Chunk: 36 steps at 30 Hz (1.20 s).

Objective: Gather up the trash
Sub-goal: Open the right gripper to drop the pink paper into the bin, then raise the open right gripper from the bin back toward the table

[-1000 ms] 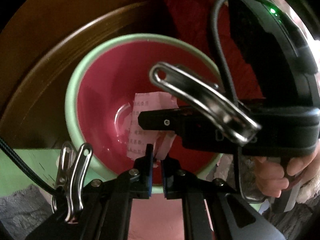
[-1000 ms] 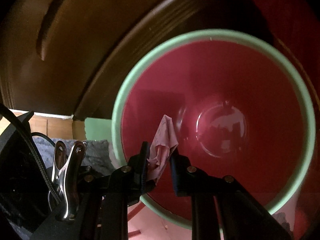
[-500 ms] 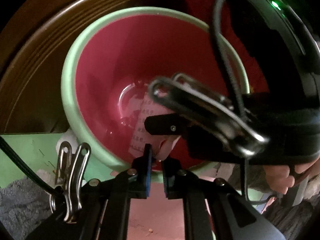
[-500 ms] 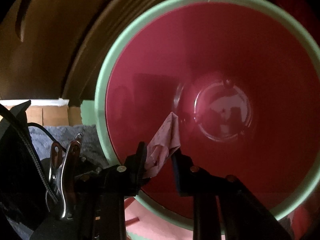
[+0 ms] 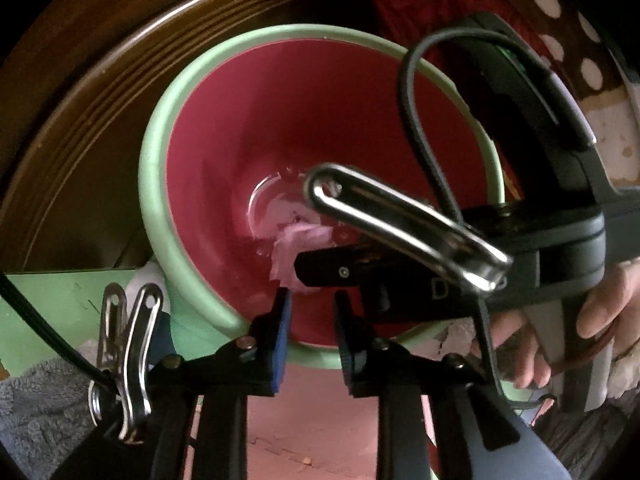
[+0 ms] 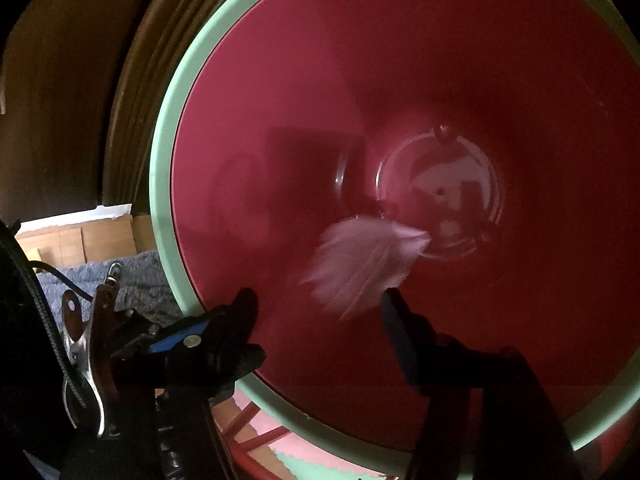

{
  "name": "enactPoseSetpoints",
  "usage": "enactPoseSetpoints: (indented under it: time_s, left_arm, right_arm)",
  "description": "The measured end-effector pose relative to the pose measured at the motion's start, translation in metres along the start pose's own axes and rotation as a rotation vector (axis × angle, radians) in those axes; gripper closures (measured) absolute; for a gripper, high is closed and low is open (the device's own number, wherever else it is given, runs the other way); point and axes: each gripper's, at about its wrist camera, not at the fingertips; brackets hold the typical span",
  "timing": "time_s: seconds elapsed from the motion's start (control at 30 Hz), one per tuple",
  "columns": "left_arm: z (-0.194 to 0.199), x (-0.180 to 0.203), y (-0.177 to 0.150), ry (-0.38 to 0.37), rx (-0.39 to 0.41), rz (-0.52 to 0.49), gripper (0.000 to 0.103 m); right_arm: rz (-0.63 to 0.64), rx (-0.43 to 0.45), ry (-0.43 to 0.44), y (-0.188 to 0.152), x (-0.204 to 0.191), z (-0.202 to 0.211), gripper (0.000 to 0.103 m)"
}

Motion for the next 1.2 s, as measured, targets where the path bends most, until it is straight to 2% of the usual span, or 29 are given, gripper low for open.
enactPoseSetpoints:
  time_s: [0.13,0.33,0.53,0.6,0.63,0.87,0.93,0.97,1.2]
  left_arm:
    - [0.000,-0.004,-0.006,0.000,0.016,0.008,0.075]
    - [0.006,0.001,-0.012,0.000,0.045,0.027,0.064]
    - [0.005,-0.001,-0.021,-0.011,0.051,0.026,0.059]
    - [0.005,-0.001,-0.023,-0.003,0.056,0.024,0.059]
    - [-0.009,-0.013,-0.032,-0.002,0.060,0.021,0.059]
    - [-0.001,-0.007,-0.044,0.011,0.086,0.015,0.059]
    - [-0.002,-0.004,-0.056,0.017,0.092,0.017,0.059]
    - [0.003,-0.005,-0.048,0.019,0.094,0.018,0.059]
    - [0.016,-0.001,-0.050,0.037,0.121,0.036,0.059]
  right_arm:
    - [0.000,0.007,-0.010,0.001,-0.002,0.001,0.030]
    - [0.010,0.062,-0.007,0.003,-0.005,0.012,0.030]
    - [0.041,0.098,-0.026,0.001,-0.014,0.023,0.030]
    - [0.059,0.109,-0.035,0.000,-0.018,0.027,0.030]
    - [0.067,0.116,-0.040,-0.001,-0.019,0.028,0.030]
    - [0.099,0.146,-0.060,-0.005,-0.026,0.041,0.030]
    - [0.104,0.148,-0.065,-0.006,-0.027,0.042,0.030]
    - [0.106,0.148,-0.066,-0.007,-0.028,0.043,0.030]
    - [0.124,0.151,-0.075,-0.009,-0.032,0.045,0.030]
Point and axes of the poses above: each gripper's, at about its wrist camera, not at the fingertips, and z roughly against the way its jaws point, x to its right, y to its top, and after that the axes turned 11 degrees about -x, right-handed
